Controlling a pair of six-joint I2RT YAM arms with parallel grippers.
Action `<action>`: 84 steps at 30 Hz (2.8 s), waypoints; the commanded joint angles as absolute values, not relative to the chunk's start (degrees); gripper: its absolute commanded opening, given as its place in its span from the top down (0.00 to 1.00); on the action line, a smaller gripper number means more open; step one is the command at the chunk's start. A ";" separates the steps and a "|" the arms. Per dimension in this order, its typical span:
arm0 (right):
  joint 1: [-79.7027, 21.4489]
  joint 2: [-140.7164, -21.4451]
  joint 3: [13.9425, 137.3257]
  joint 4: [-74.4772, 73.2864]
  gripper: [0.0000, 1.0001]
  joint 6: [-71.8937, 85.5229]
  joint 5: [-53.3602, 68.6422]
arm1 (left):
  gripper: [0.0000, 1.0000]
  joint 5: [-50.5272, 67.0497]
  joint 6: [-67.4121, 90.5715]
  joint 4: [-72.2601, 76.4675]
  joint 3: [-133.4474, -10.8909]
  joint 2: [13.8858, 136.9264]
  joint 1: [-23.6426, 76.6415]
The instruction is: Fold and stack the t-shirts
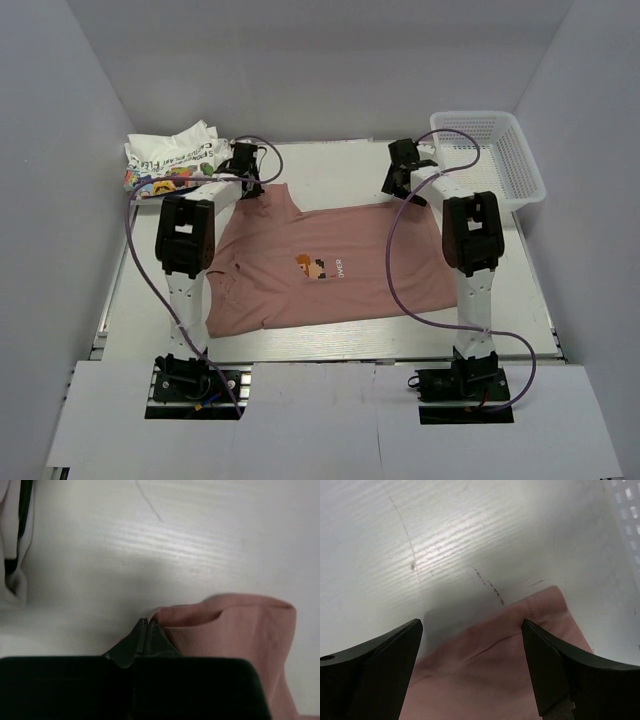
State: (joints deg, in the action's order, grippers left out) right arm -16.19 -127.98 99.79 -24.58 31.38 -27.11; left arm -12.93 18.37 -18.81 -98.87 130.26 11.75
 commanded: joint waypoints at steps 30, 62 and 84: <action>-16.52 -96.44 64.72 -13.89 1.00 31.20 -29.62 | 1.00 -4.82 32.96 -15.89 -51.86 75.96 14.15; -16.00 -65.49 30.25 -14.49 0.27 40.69 -22.41 | 0.02 8.96 46.85 -51.77 -35.06 50.62 15.29; -16.17 -53.88 28.74 -15.12 0.10 36.30 -18.81 | 0.00 12.13 33.84 -16.26 -52.47 88.13 17.92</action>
